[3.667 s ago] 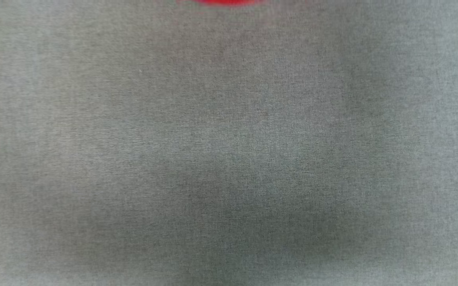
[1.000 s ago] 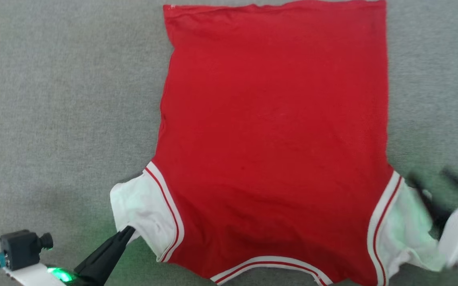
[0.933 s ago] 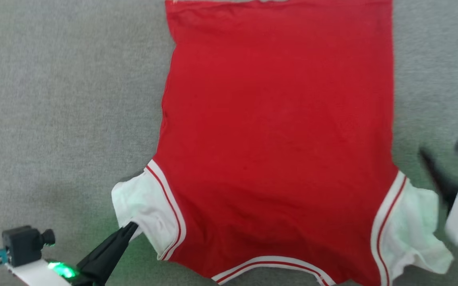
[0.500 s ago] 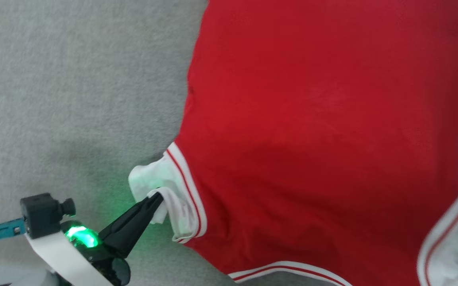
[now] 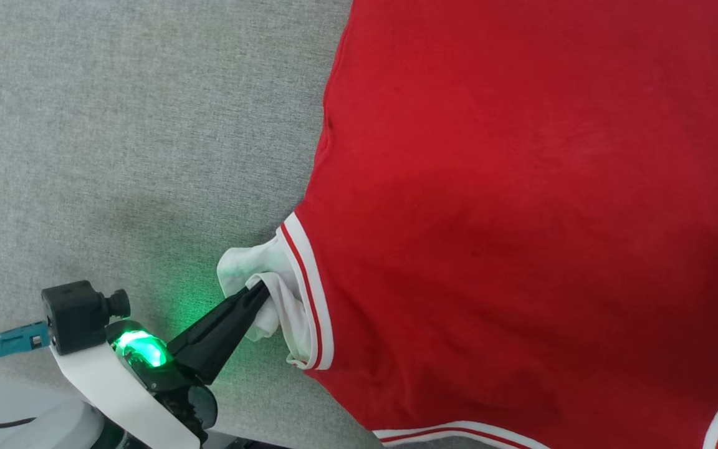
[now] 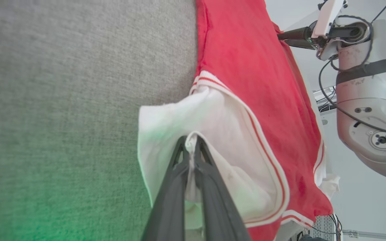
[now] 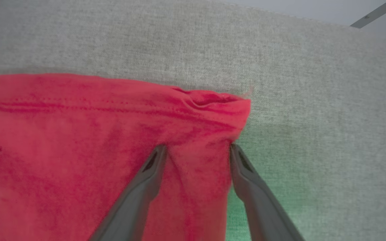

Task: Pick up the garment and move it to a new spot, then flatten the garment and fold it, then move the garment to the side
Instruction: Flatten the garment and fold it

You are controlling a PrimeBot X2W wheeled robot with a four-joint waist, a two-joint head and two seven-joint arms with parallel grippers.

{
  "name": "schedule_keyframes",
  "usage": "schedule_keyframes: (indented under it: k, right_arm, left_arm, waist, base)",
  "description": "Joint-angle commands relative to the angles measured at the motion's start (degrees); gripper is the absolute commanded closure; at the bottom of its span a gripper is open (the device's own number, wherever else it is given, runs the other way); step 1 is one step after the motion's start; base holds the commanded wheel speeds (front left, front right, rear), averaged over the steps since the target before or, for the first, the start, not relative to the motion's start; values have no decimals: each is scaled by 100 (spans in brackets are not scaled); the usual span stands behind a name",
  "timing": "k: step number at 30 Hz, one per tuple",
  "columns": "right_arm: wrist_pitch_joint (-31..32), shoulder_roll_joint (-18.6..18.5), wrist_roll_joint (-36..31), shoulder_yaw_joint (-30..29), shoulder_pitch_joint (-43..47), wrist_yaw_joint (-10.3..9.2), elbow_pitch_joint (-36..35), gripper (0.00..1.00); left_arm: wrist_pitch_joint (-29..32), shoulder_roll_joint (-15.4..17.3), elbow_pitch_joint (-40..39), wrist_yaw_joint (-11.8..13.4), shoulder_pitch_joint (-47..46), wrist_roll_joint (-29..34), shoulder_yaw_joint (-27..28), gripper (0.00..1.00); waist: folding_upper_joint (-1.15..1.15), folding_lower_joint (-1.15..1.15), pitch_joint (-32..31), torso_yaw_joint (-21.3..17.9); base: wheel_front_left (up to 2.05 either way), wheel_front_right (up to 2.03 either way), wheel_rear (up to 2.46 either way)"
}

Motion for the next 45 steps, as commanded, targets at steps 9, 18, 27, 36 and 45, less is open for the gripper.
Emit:
schedule_keyframes:
  k: [9, 18, 27, 36, 45]
  right_arm:
    - [-408, 12, 462, -48, 474, -3, 121, 100]
    - [76, -724, 1876, 777, 2134, -3, -1121, 100]
    - [879, -871, 3186, 973, 5356, -3, -3325, 100]
    - [383, -403, 3176, 1929, 7488, -3, -3992, 100]
    - [-394, -362, 2878, 1845, 7305, -3, -4264, 0]
  left_arm:
    - [-9, -15, 113, 13, 164, -60, 279, 100]
    - [-9, 0, 293, 13, 602, -64, 568, 100]
    - [-9, 18, 521, 13, 1014, -104, 872, 100]
    - [-9, -59, 593, 13, 1354, -96, 1168, 100]
    - [-9, -24, 553, 13, 1356, -75, 1154, 100]
  waist:
    - [0, 0, -571, -329]
    - [0, 0, -1311, -681]
    - [0, 0, -1682, -1008]
    - [0, 0, -1805, -1157]
    - [0, 0, -1801, -1183]
  base:
    - [0, 0, 0]
    - [0, 0, 0]
    - [0, 0, 0]
    - [0, 0, 0]
    - [0, 0, 0]
